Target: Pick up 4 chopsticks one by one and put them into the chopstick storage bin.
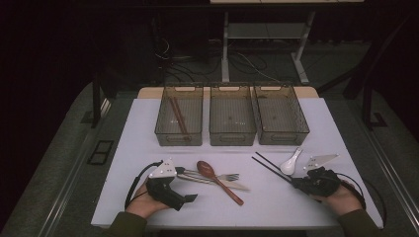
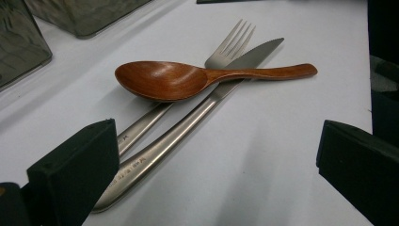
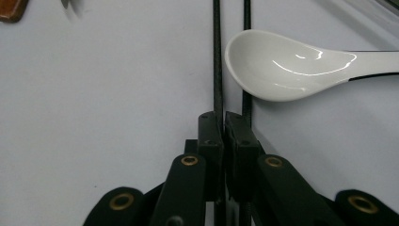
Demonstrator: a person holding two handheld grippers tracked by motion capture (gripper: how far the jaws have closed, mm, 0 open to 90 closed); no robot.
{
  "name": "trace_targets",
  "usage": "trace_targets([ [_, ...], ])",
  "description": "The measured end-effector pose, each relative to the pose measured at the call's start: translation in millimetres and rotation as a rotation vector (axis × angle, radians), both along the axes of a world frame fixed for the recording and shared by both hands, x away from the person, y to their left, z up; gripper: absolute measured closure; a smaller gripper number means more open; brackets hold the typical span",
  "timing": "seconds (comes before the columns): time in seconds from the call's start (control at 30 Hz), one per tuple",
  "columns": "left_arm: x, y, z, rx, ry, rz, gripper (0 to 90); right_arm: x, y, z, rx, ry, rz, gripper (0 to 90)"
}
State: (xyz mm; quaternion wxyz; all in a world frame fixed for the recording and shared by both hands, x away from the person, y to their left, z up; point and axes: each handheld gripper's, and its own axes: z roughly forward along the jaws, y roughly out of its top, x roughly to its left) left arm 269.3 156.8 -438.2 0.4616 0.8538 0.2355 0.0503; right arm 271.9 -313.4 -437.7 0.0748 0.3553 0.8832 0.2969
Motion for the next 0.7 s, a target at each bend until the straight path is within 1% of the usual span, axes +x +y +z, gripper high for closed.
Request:
trace_targets([
  [0.17, -0.1, 0.0, 0.0, 0.0, 0.0, -0.001, 0.0, -0.7, 0.2, 2.8, 0.009, -0.008, 0.007, 85.9],
  [0.33, -0.2, -0.1, 0.1, -0.001, 0.0, -0.001, 0.0, -1.9, 1.3, 6.3, 0.034, -0.014, 0.012, 85.9],
  [0.7, -0.1, -0.2, -0.1, 0.0, 0.001, -0.001, 0.0, -4.0, 4.7, 12.5, 0.071, -0.042, 0.024, 85.9],
])
